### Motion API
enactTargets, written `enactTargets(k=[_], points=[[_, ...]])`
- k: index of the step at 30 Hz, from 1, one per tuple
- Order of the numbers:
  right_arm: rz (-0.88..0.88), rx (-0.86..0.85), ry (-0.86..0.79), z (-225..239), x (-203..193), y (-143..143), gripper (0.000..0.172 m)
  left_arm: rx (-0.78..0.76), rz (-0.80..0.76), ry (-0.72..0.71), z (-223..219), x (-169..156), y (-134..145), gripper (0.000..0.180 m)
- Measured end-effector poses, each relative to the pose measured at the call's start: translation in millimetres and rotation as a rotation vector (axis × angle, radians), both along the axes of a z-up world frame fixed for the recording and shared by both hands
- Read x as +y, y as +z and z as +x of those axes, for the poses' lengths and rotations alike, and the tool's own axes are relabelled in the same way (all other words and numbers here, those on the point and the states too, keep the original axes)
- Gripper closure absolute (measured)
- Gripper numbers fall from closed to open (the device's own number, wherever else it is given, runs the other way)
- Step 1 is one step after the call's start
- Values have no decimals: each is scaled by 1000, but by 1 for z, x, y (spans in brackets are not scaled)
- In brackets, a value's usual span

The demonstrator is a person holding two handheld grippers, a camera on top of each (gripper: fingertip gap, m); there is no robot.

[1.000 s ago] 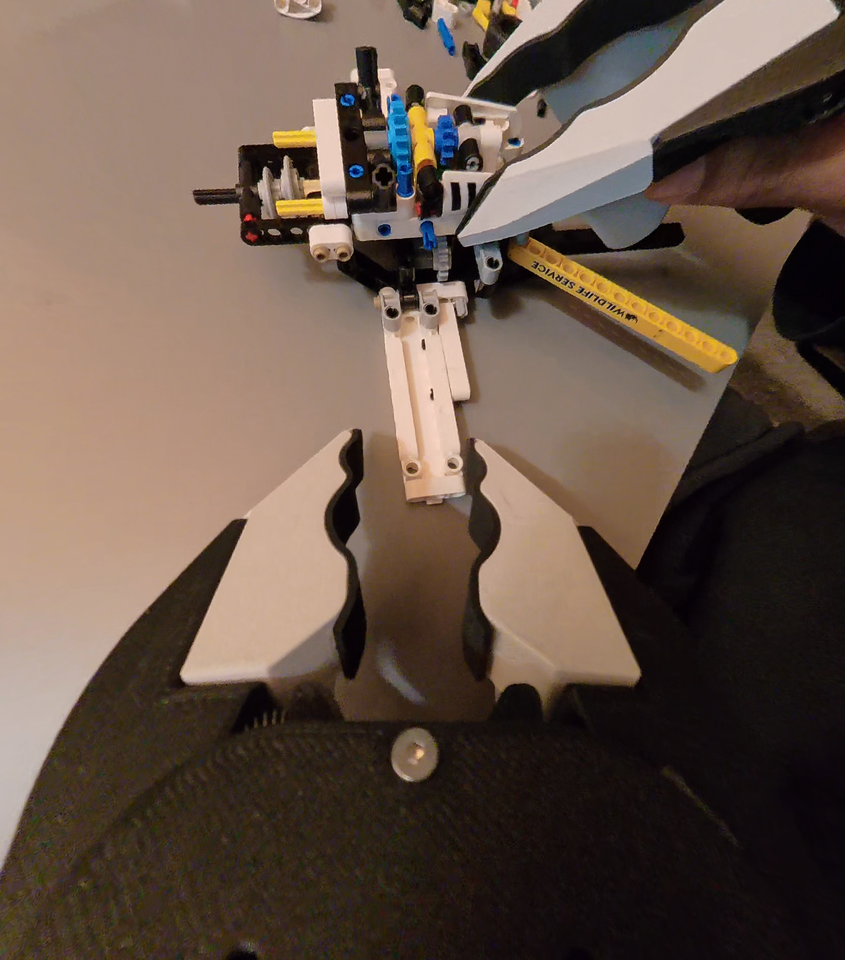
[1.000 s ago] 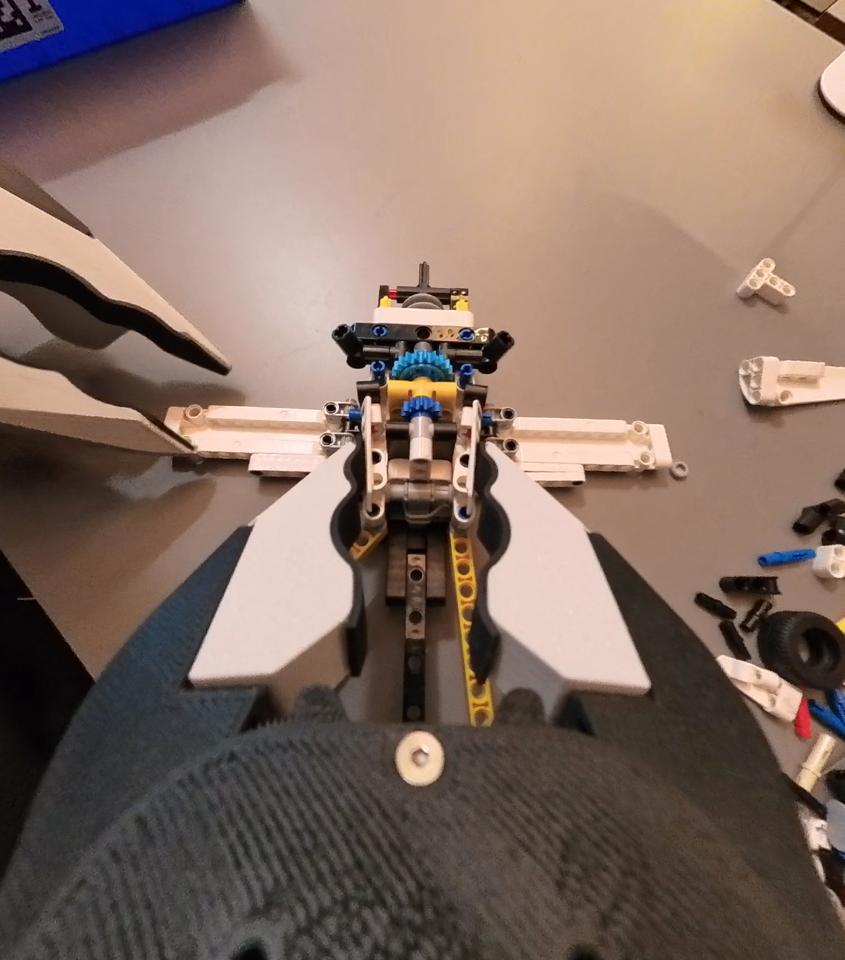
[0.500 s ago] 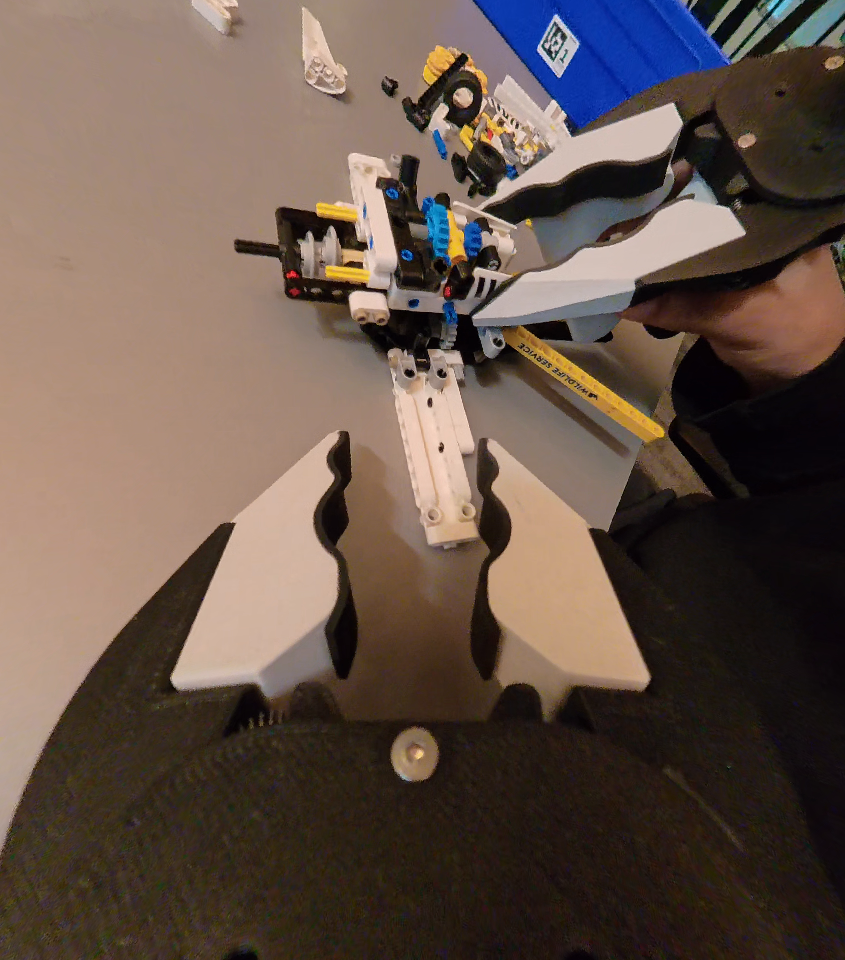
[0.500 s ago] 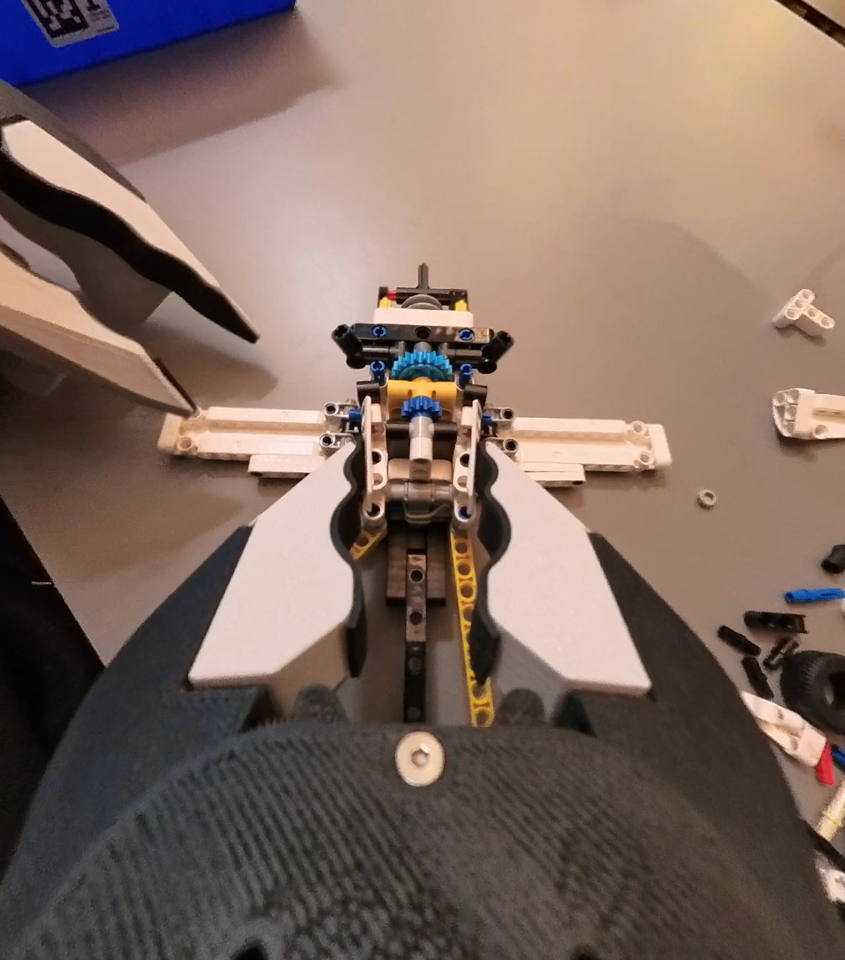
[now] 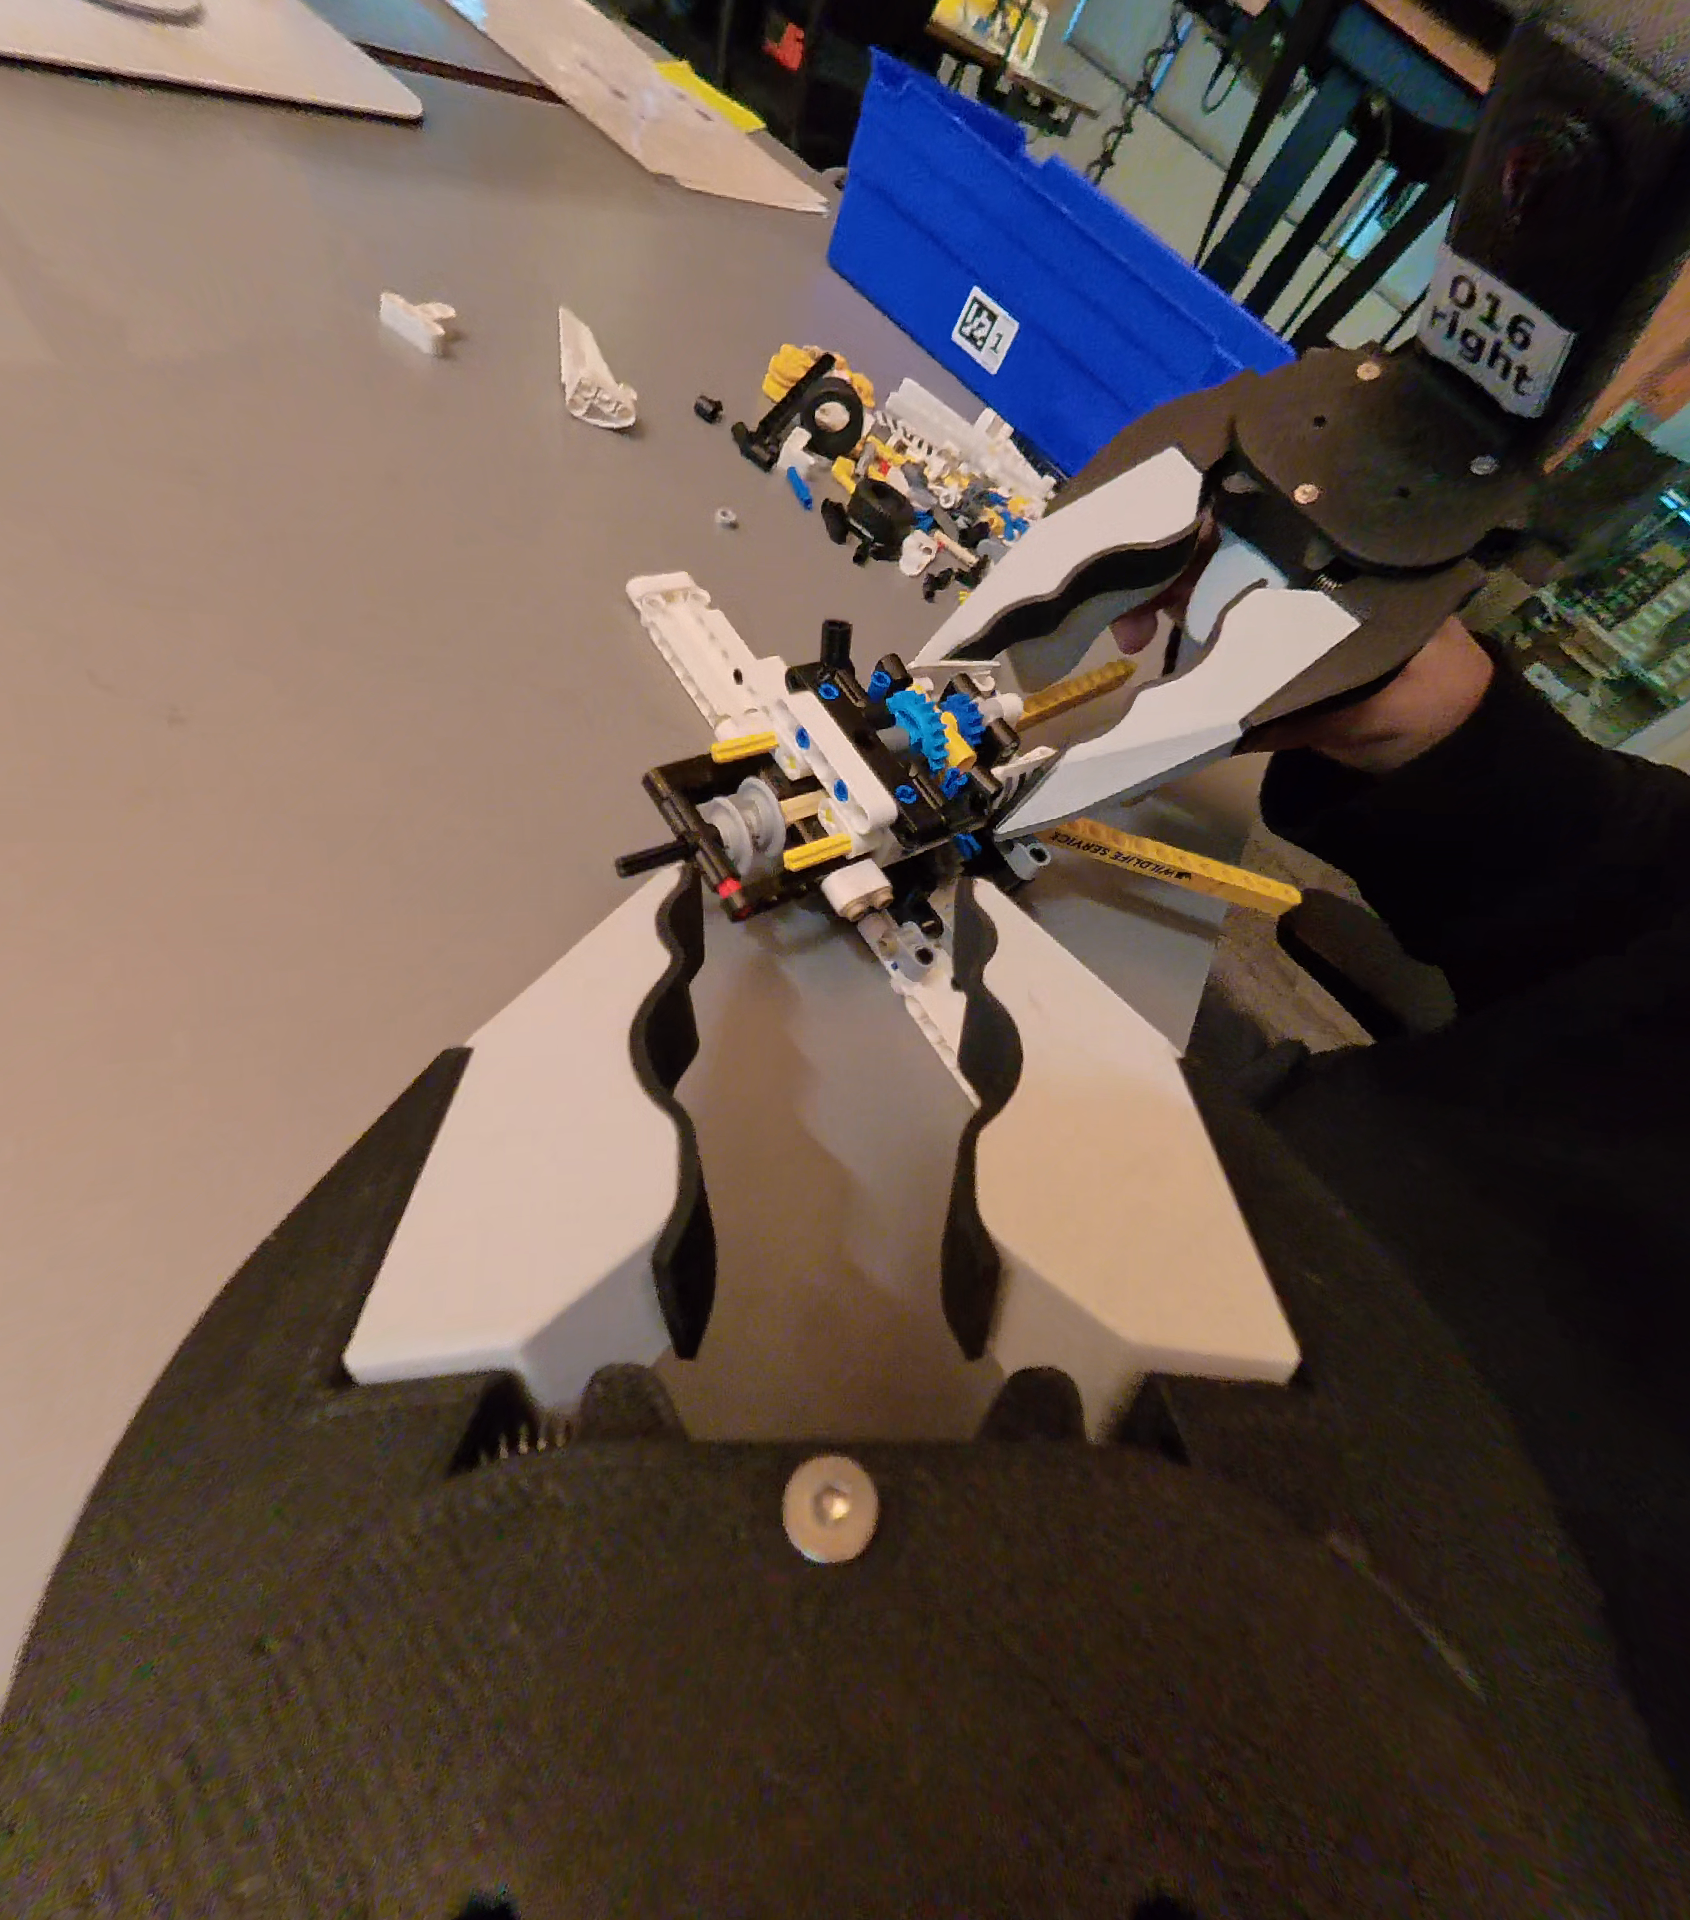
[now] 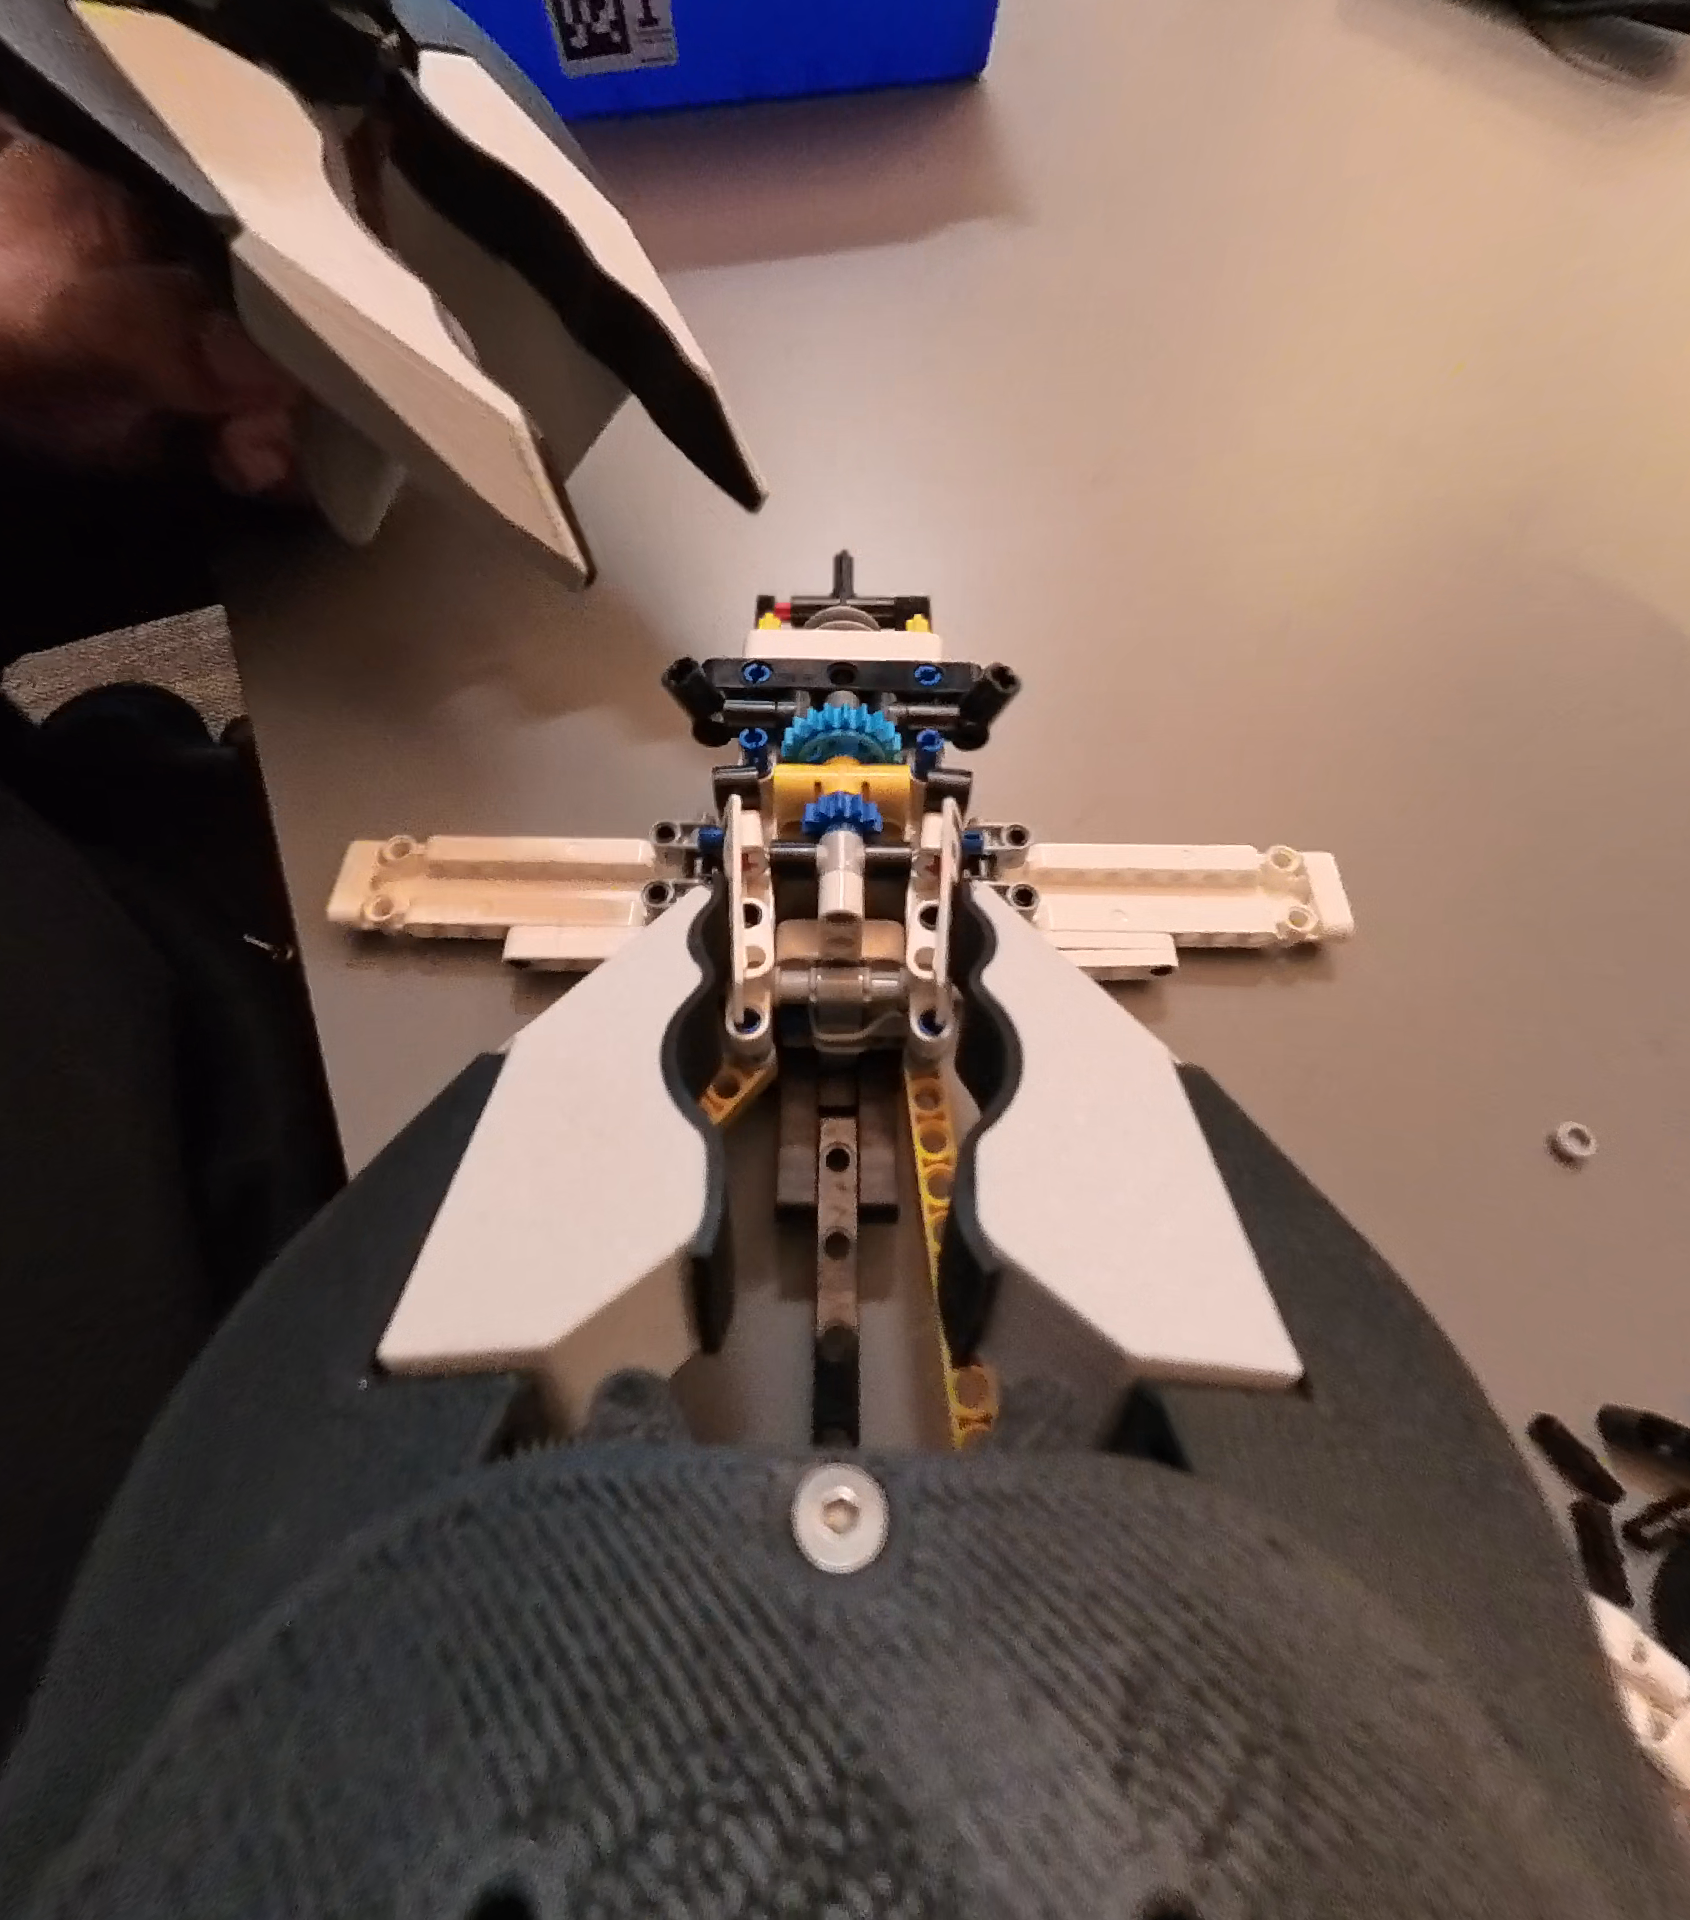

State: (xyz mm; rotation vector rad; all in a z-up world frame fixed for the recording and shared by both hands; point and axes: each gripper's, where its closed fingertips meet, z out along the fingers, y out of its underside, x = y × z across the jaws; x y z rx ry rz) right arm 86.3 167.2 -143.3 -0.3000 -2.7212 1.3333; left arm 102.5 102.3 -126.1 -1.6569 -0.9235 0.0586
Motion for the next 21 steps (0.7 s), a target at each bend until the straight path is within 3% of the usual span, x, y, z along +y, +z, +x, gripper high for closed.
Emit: enactTargets(k=[21], points=[[-76,-73,226,12,14,2,130,-3,135,-104,9,5,13,131]])
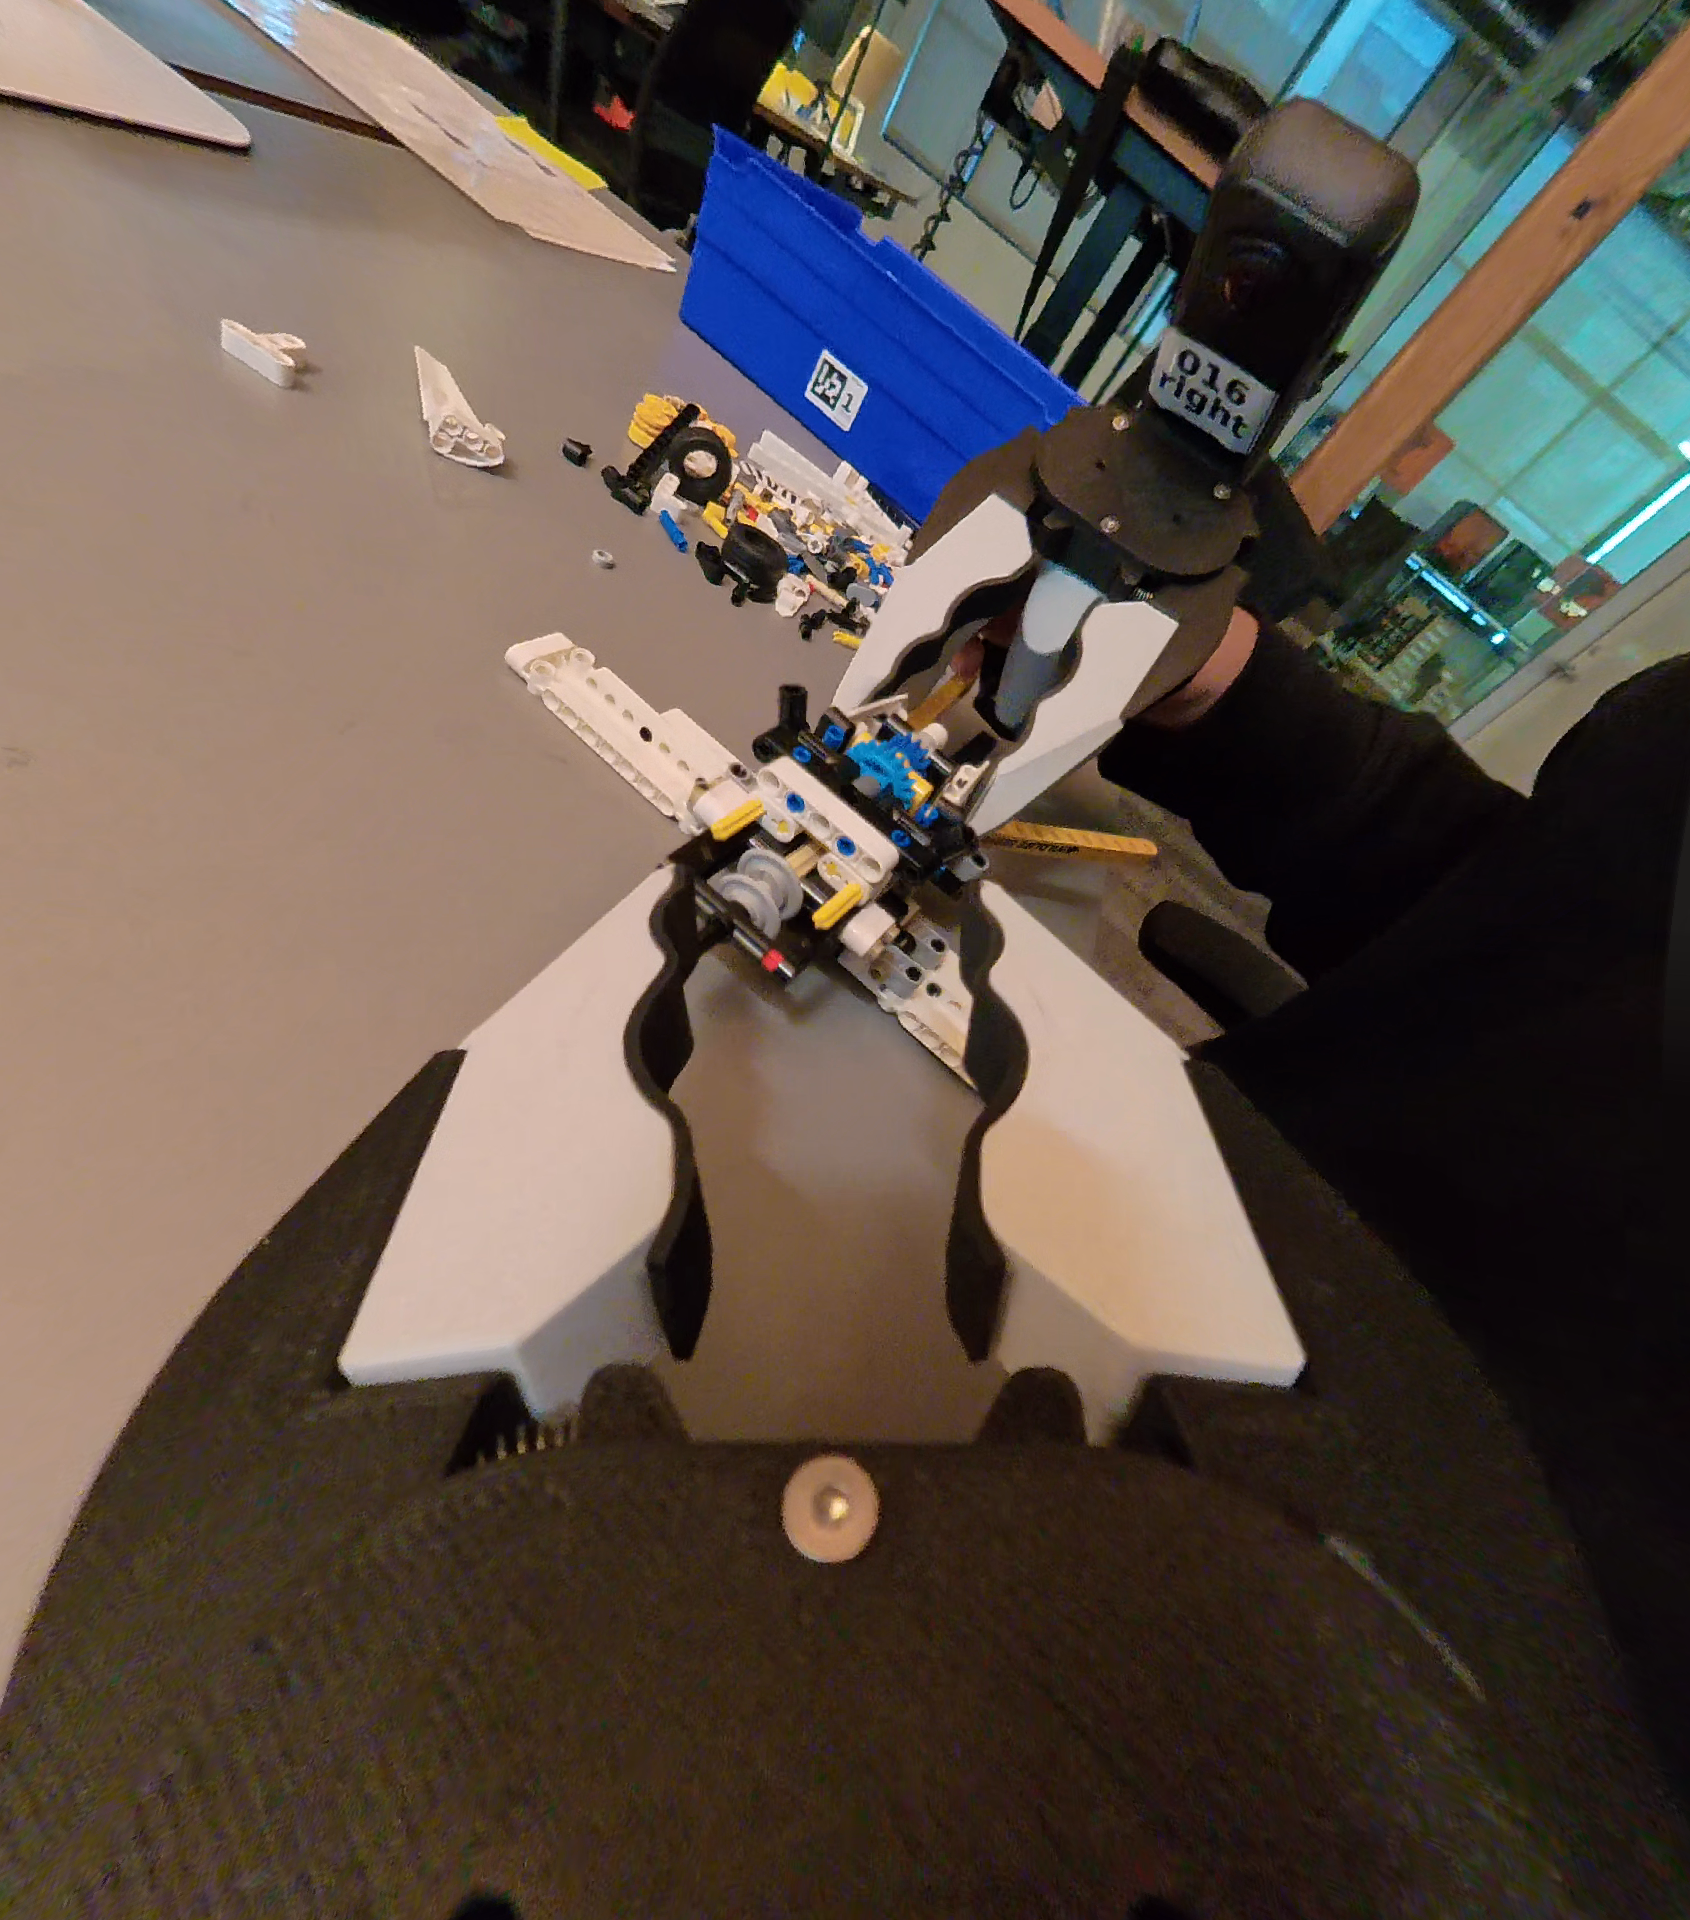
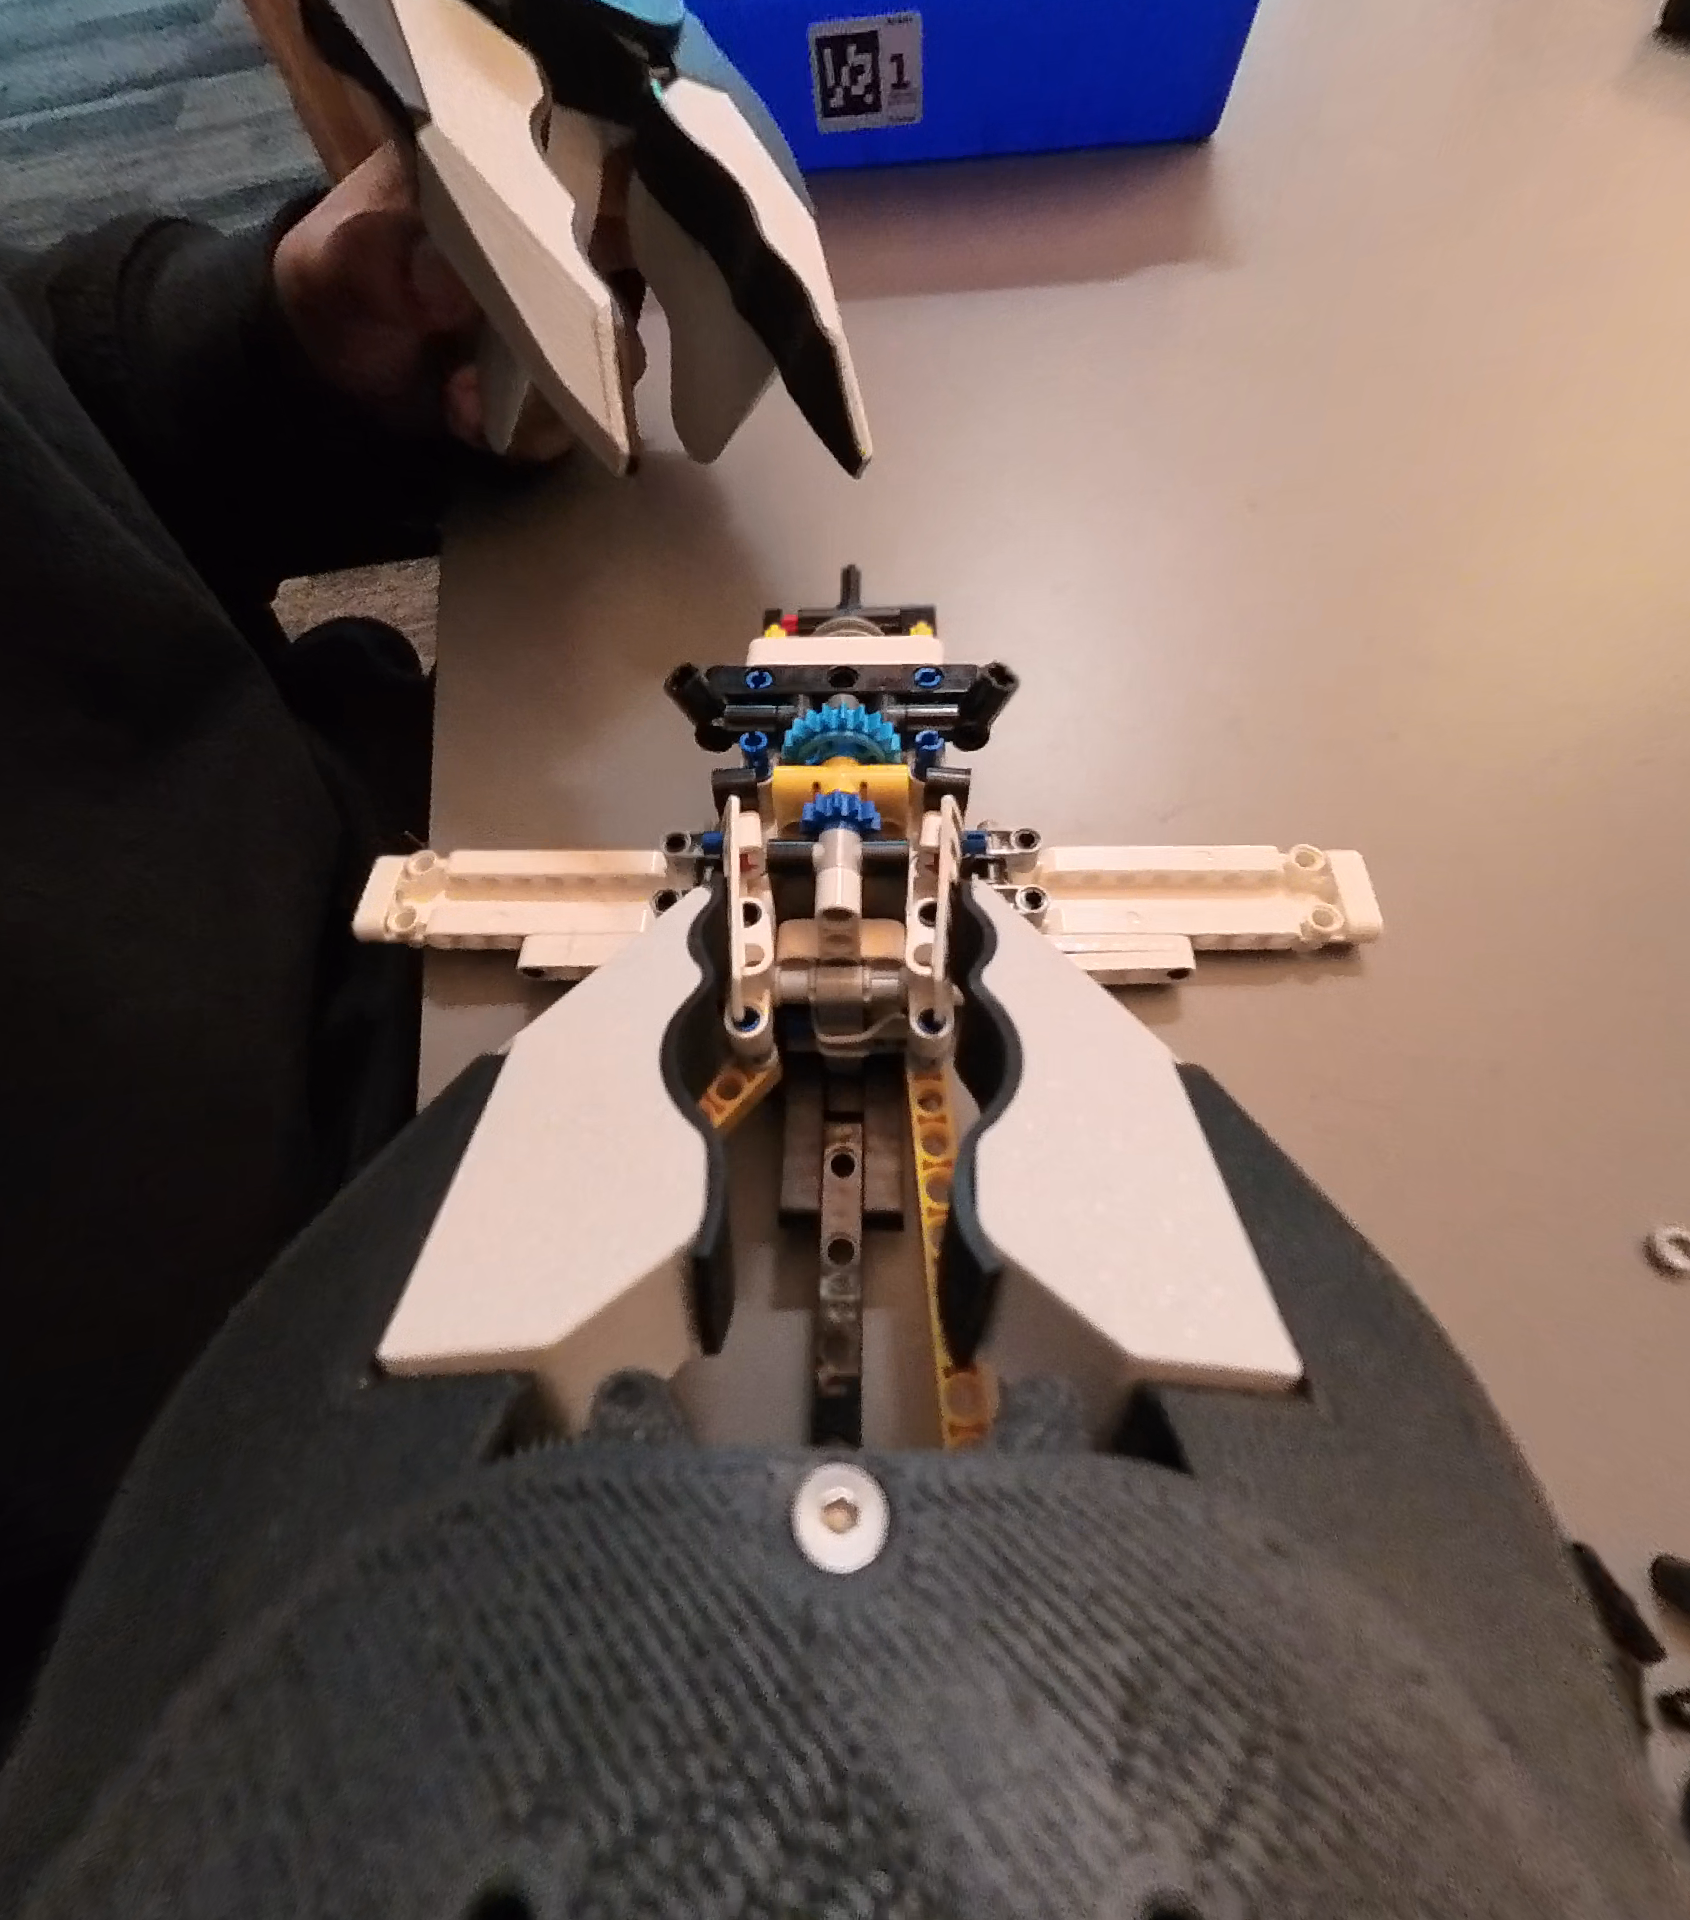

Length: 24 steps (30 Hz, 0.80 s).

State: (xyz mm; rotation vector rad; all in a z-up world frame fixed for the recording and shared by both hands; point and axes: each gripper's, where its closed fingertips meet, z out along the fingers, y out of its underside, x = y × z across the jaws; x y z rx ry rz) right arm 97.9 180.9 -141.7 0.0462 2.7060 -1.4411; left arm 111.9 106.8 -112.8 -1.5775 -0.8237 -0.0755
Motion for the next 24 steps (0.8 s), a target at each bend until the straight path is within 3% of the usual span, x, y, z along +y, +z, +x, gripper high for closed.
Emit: enactTargets(k=[8,12,18,24], points=[[25,43,83,1,1,-1,130,19,90,-57,8,1,11,141],[42,63,145,0,1,-1,130,86,7,-93,17,10,9,140],[84,106,261,-5,-1,-2,130,142,-177,-118,11,13,-5,122],[95,163,305,-8,-4,-4,127,303,-369,-225,-6,20,-10,122]])
